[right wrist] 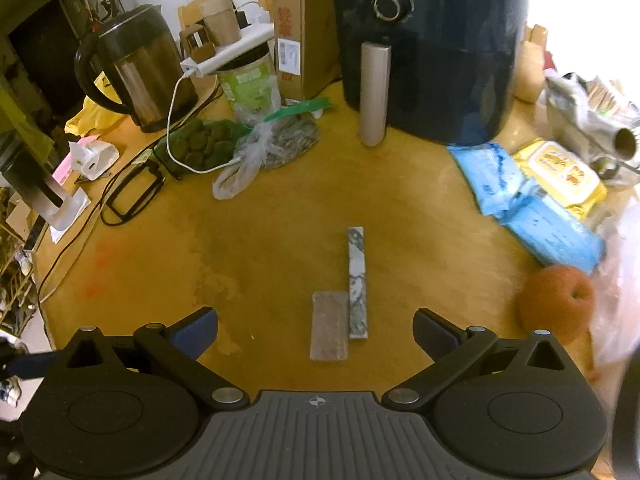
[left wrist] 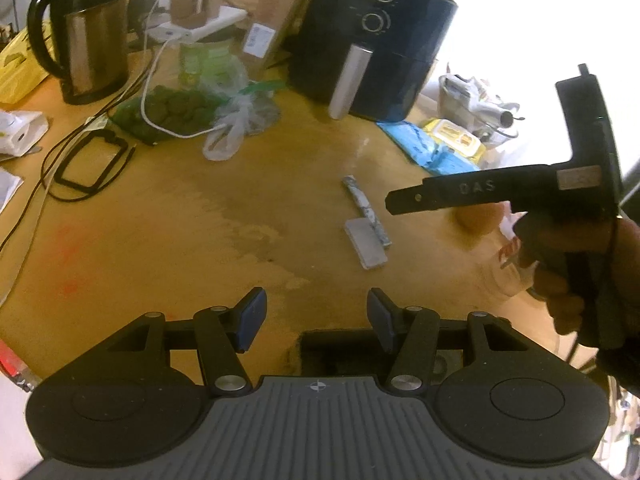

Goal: Organize rigid objects
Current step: 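Move the right tool to the marble-patterned strip and grasp it, then reach the left tool to the clear plastic tray and grasp it while right tool holds the strip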

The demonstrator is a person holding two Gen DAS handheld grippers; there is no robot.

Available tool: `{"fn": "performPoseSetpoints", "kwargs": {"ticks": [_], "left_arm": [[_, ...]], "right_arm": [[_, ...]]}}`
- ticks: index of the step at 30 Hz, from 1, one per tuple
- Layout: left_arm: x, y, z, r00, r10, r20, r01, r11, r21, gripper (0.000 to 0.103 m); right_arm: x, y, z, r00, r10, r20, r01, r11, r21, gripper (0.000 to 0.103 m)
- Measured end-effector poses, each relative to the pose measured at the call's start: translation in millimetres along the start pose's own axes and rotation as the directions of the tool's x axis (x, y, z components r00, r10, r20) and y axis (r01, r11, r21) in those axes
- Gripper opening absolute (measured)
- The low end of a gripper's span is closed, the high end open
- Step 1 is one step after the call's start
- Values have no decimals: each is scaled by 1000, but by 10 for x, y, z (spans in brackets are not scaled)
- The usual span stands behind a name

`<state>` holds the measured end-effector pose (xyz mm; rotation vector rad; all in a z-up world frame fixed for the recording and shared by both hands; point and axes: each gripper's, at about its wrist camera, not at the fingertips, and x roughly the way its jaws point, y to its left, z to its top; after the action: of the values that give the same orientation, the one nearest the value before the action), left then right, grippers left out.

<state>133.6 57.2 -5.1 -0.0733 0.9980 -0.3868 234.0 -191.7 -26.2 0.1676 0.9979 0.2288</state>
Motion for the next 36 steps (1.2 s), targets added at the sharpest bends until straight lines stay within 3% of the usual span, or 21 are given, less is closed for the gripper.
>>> {"fn": "performPoseSetpoints", "kwargs": {"ticks": [3, 9, 13, 17, 21, 27, 36], "left_arm": [[-16, 85, -6, 1000, 12, 1, -12, 1000, -25, 55], [-26, 244, -17, 999, 35, -3, -35, 997, -71, 55], [-43, 336, -38, 999, 47, -6, -47, 994, -94, 55], [-46, 417, -46, 998, 61, -11, -62, 992, -113, 55], [-50, 477, -39, 997, 72, -11, -73, 990, -123, 55], [-24, 494, -10, 997, 75, -12, -76, 990, -123, 55], [37, 394, 55, 998, 54, -12, -54, 995, -86, 55]], "right_arm": [[155, -8, 53, 1000, -3, 6, 3, 1000, -4, 102], [517, -94, 134, 997, -71, 0, 71, 997, -14, 85], [764, -167, 158, 994, -113, -15, 113, 994, -10, 67], [973, -238, 163, 990, -139, -38, 139, 990, -2, 57], [1133, -269, 140, 987, -145, -67, 145, 989, -5, 35], [1157, -251, 122, 983, -170, -64, 167, 985, -44, 17], [1111, -275, 100, 986, -150, -67, 144, 986, -81, 17]]}}
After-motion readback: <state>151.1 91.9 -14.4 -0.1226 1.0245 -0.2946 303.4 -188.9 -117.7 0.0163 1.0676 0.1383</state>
